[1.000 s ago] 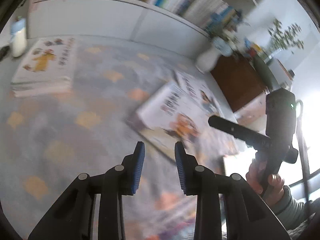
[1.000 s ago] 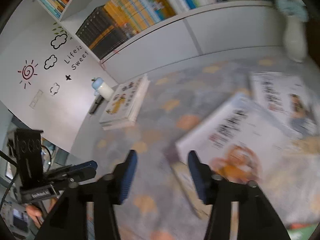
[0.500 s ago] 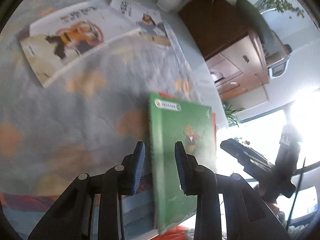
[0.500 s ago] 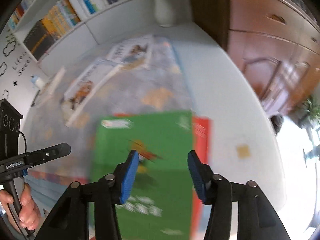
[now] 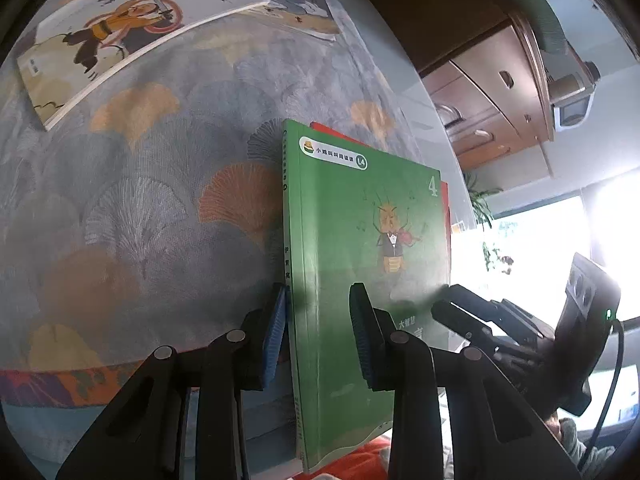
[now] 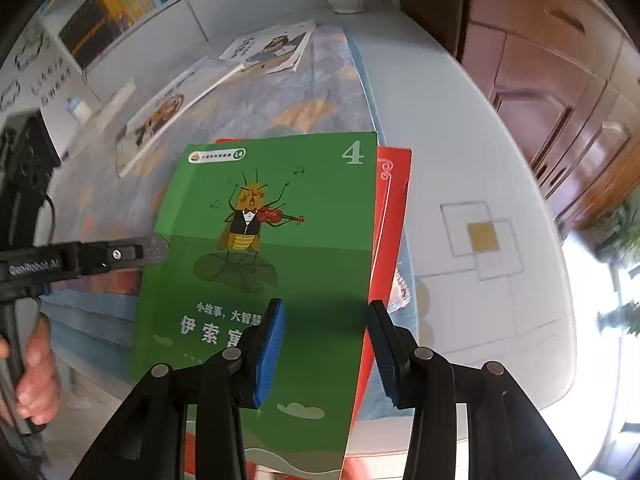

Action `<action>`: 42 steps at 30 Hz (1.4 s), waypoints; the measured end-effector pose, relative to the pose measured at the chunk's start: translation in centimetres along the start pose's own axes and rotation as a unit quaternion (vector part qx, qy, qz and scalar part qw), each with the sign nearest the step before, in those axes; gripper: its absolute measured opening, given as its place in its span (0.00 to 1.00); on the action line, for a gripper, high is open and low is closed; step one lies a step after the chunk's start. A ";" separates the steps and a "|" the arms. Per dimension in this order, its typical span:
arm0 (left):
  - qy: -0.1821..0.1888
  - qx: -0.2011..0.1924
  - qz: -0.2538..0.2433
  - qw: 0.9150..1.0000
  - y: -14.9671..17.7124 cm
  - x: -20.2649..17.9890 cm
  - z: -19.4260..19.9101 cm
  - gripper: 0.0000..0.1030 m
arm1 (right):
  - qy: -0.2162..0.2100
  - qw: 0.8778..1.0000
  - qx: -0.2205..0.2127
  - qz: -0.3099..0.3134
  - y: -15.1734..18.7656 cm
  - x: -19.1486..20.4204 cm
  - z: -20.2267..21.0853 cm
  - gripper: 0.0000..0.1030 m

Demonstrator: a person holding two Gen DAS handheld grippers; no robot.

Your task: Organize books

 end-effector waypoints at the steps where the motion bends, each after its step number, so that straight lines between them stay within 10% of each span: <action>1: 0.003 0.004 -0.002 1.000 -0.1 0.2 0.1 0.27 | -0.013 1.000 0.000 -0.007 0.0 -0.2 0.0 0.41; 18: 0.022 -0.010 0.015 1.000 -3.4 4.8 2.2 0.27 | -0.015 0.999 -0.033 -0.019 -4.9 3.4 -1.3 0.42; 42: -0.033 0.038 -0.025 0.998 2.6 3.1 1.7 0.30 | 0.004 0.999 0.006 0.040 0.9 5.2 -1.4 0.43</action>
Point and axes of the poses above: each gripper's, at about its wrist camera, not at the fingertips, and z roughly against the way its jaws point, x to its left, y to its underside, the point moved 2 cm from there along -z, roughly the way its jaws point, and after that the axes turned 15 degrees about x, right-handed, at the moved point
